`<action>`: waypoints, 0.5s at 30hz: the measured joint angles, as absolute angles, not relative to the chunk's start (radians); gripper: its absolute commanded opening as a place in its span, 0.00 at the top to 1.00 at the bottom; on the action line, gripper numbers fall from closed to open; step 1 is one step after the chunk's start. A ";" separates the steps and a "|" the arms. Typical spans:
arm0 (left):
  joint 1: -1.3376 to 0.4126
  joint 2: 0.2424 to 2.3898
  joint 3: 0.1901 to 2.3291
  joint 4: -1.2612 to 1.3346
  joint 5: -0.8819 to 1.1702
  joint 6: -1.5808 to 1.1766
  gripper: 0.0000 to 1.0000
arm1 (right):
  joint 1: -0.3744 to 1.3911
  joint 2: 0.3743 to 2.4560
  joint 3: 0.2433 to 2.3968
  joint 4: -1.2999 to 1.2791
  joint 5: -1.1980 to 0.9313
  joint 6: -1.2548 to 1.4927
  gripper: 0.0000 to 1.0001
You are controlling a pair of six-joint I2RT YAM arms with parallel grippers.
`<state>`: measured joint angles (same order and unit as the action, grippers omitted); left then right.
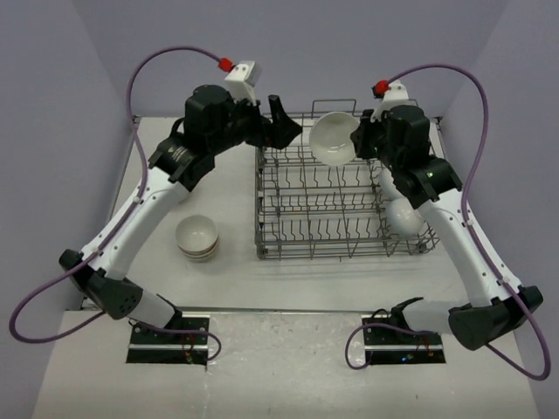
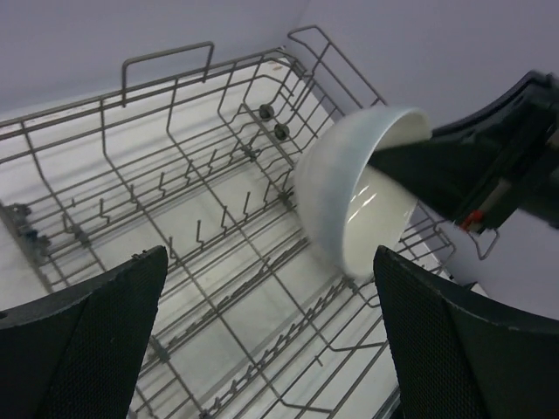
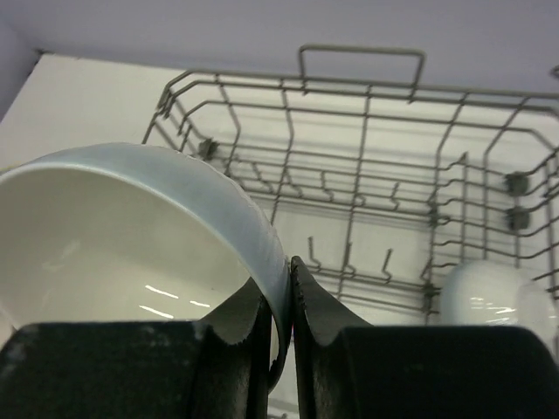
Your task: Unload the bowls from the dish rack
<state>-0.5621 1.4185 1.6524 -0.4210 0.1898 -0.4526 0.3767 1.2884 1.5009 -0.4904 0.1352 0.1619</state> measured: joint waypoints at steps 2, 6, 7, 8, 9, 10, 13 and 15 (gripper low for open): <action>-0.619 1.518 1.776 -0.459 0.168 -0.449 0.00 | 0.408 1.286 1.484 -0.508 0.094 0.196 1.00; -0.742 1.599 1.859 -0.536 0.075 -0.426 0.00 | 0.440 1.300 1.475 -0.554 0.051 0.231 1.00; -0.768 1.607 1.866 -0.558 0.049 -0.423 0.01 | 0.440 1.300 1.475 -0.564 0.052 0.235 1.00; -0.793 1.616 1.876 -0.587 0.017 -0.421 0.03 | 0.440 1.300 1.475 -0.570 0.051 0.239 1.00; -0.810 1.626 1.885 -0.611 -0.014 -0.416 0.06 | 0.440 1.299 1.475 -0.574 0.051 0.243 1.00; -0.823 1.639 1.898 -0.635 -0.052 -0.410 0.16 | 0.439 1.297 1.475 -0.576 0.048 0.246 1.00; -0.844 1.677 1.913 -0.691 -0.170 -0.406 0.40 | 0.440 1.288 1.474 -0.579 0.036 0.253 1.00; -0.853 1.703 1.913 -0.733 -0.257 -0.404 0.44 | 0.445 1.279 1.472 -0.579 0.033 0.255 1.00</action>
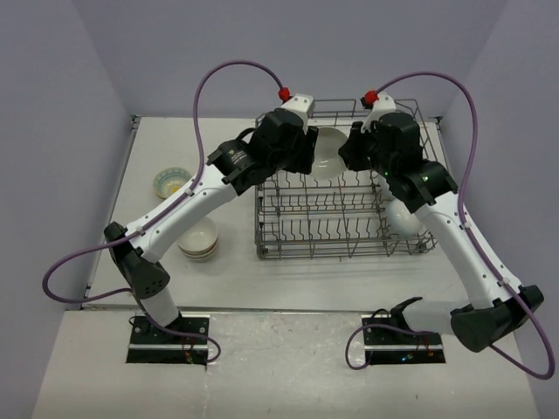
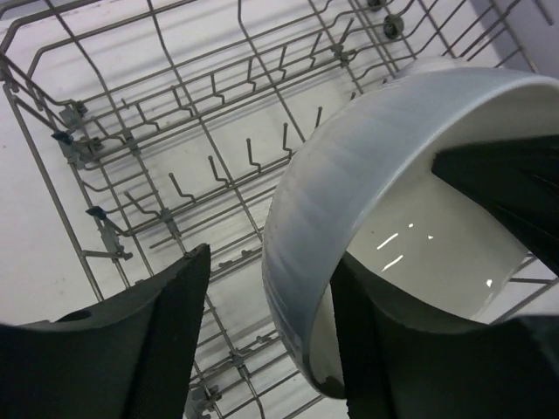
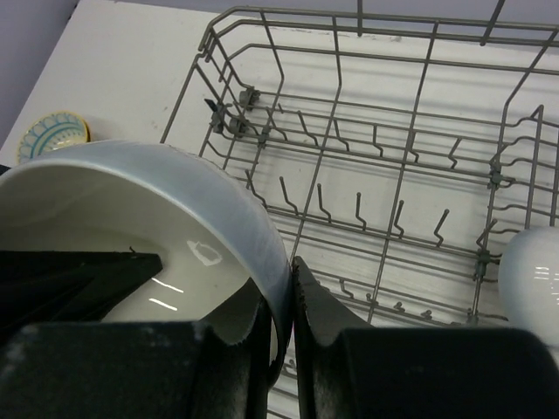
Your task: Unload the bowls from the dish rack
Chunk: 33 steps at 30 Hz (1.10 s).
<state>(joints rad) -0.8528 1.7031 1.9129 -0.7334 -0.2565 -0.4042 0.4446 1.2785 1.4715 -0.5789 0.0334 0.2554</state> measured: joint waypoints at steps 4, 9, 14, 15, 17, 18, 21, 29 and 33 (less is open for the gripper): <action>-0.880 1.734 1.928 -0.760 -0.361 -0.408 0.74 | 0.461 1.269 1.448 -0.584 0.032 0.258 1.00; -0.893 1.750 1.966 -0.785 -0.458 -0.411 1.00 | 0.480 1.262 1.426 -0.573 0.039 0.303 1.00; -0.904 1.750 1.967 -0.809 -0.511 -0.436 1.00 | 0.480 1.253 1.397 -0.545 0.038 0.321 0.24; -0.898 1.749 1.967 -0.820 -0.523 -0.446 1.00 | 0.480 1.248 1.393 -0.537 0.039 0.329 0.05; -0.870 1.746 1.962 -0.843 -0.538 -0.466 1.00 | 0.479 1.234 1.391 -0.527 0.044 0.331 0.01; -0.848 1.740 1.951 -0.846 -0.538 -0.479 1.00 | 0.479 1.224 1.391 -0.524 0.053 0.331 0.01; -0.747 1.701 1.902 -0.855 -0.498 -0.505 1.00 | 0.479 1.195 1.390 -0.521 0.096 0.327 0.01; -0.222 1.637 1.773 -0.831 -0.279 -0.513 1.00 | 0.457 1.050 1.297 -0.519 0.166 0.298 0.01; -0.146 1.709 1.738 -0.825 -0.171 -0.513 1.00 | 0.447 1.011 1.259 -0.519 0.163 0.282 0.01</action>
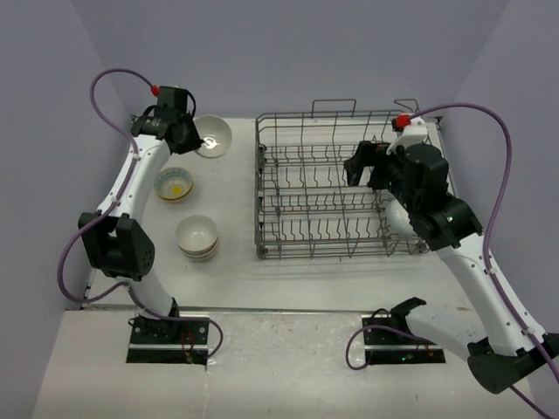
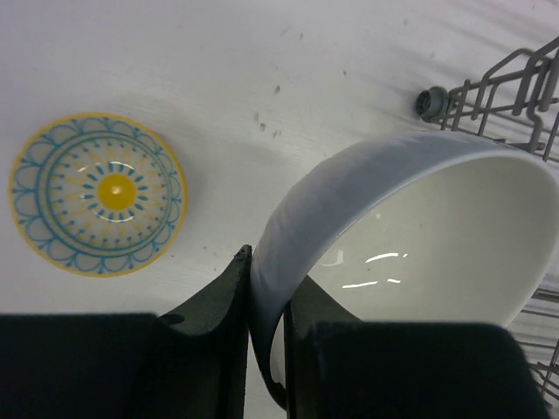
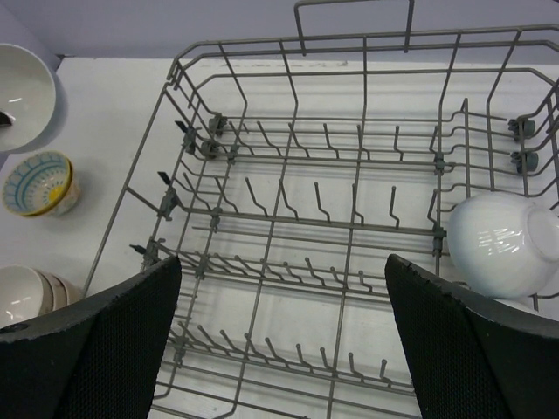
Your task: Unload the bowls from the dish rack
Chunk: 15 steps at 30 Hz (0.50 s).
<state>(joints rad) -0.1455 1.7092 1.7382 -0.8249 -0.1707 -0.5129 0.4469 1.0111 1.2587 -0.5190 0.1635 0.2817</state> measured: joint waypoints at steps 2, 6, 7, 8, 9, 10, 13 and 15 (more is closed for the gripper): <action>-0.130 1.765 1.721 -0.810 -0.105 -0.513 1.00 | 0.444 1.000 1.239 -0.519 0.159 0.270 0.01; -0.112 1.895 1.709 -0.800 -0.027 -0.512 1.00 | 0.443 0.976 1.203 -0.524 0.138 0.255 0.01; -0.110 1.929 1.710 -0.799 -0.017 -0.511 1.00 | 0.443 0.965 1.195 -0.524 0.133 0.252 0.01; -0.109 1.960 1.710 -0.799 -0.009 -0.509 1.00 | 0.443 0.956 1.190 -0.524 0.128 0.249 0.01; -0.109 1.988 1.710 -0.799 -0.003 -0.508 1.00 | 0.443 0.945 1.187 -0.524 0.119 0.248 0.01; -0.109 2.011 1.710 -0.799 0.002 -0.508 1.00 | 0.443 0.933 1.185 -0.524 0.113 0.247 0.01; -0.113 2.048 1.683 -0.784 0.012 -0.505 1.00 | 0.442 0.906 1.184 -0.523 0.108 0.245 0.01; -0.119 2.048 1.652 -0.775 0.014 -0.505 0.98 | 0.442 0.895 1.184 -0.522 0.105 0.245 0.01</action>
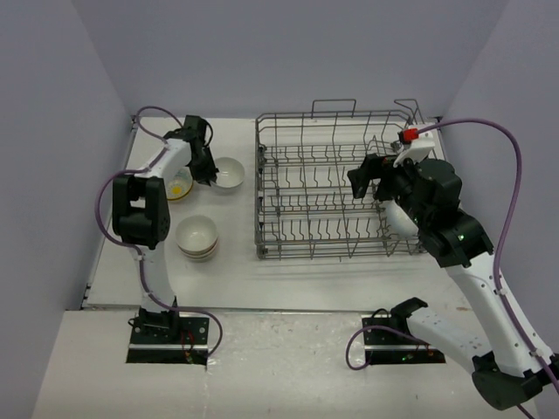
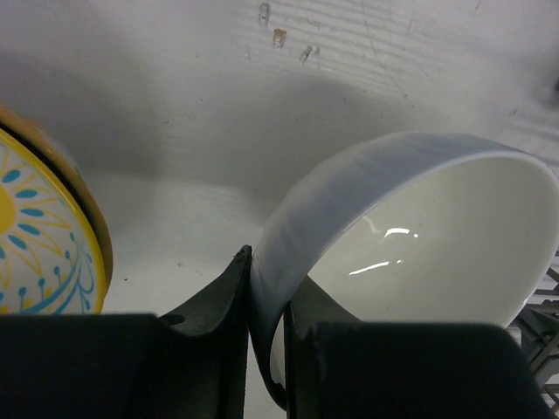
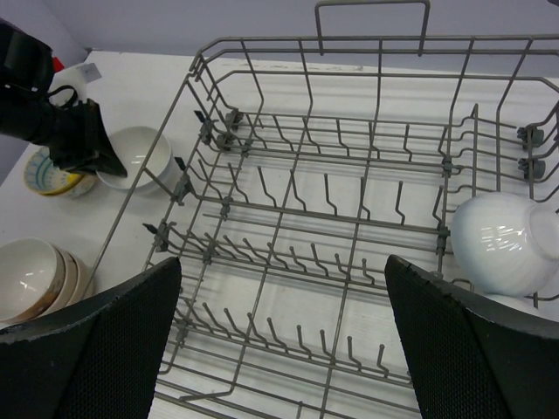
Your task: Unload the bowls from the dish rack
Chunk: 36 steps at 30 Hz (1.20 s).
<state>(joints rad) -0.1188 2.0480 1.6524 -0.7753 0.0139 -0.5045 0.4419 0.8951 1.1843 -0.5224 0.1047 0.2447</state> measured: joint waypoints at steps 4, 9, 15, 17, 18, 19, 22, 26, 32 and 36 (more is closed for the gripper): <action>-0.133 2.048 1.618 -0.762 0.019 -0.505 0.85 | 0.442 0.896 1.183 -0.522 0.094 0.244 0.01; -0.140 2.048 1.571 -0.721 0.021 -0.505 0.82 | 0.442 0.896 1.170 -0.522 0.086 0.244 0.01; -0.142 2.043 1.540 -0.688 0.032 -0.503 0.60 | 0.442 0.899 1.168 -0.523 0.087 0.242 0.01; -0.144 2.042 1.536 -0.685 0.028 -0.502 0.42 | 0.442 0.912 1.168 -0.524 0.088 0.241 0.01; -0.144 2.039 1.532 -0.683 0.029 -0.498 0.37 | 0.442 0.920 1.168 -0.524 0.089 0.241 0.01; -0.146 2.033 1.525 -0.680 0.026 -0.501 0.31 | 0.442 0.933 1.168 -0.525 0.094 0.241 0.01; -0.149 1.997 1.499 -0.677 0.020 -0.502 0.18 | 0.442 0.971 1.168 -0.538 0.118 0.234 0.01; -0.155 1.900 1.459 -0.680 0.014 -0.505 0.01 | 0.442 1.016 1.168 -0.557 0.175 0.223 0.01; -0.187 1.678 1.455 -0.680 0.010 -0.503 0.00 | 0.439 1.145 1.199 -0.567 0.373 0.207 0.01; -0.224 1.486 1.454 -0.682 -0.007 -0.487 0.00 | 0.437 1.277 1.241 -0.574 0.550 0.152 0.01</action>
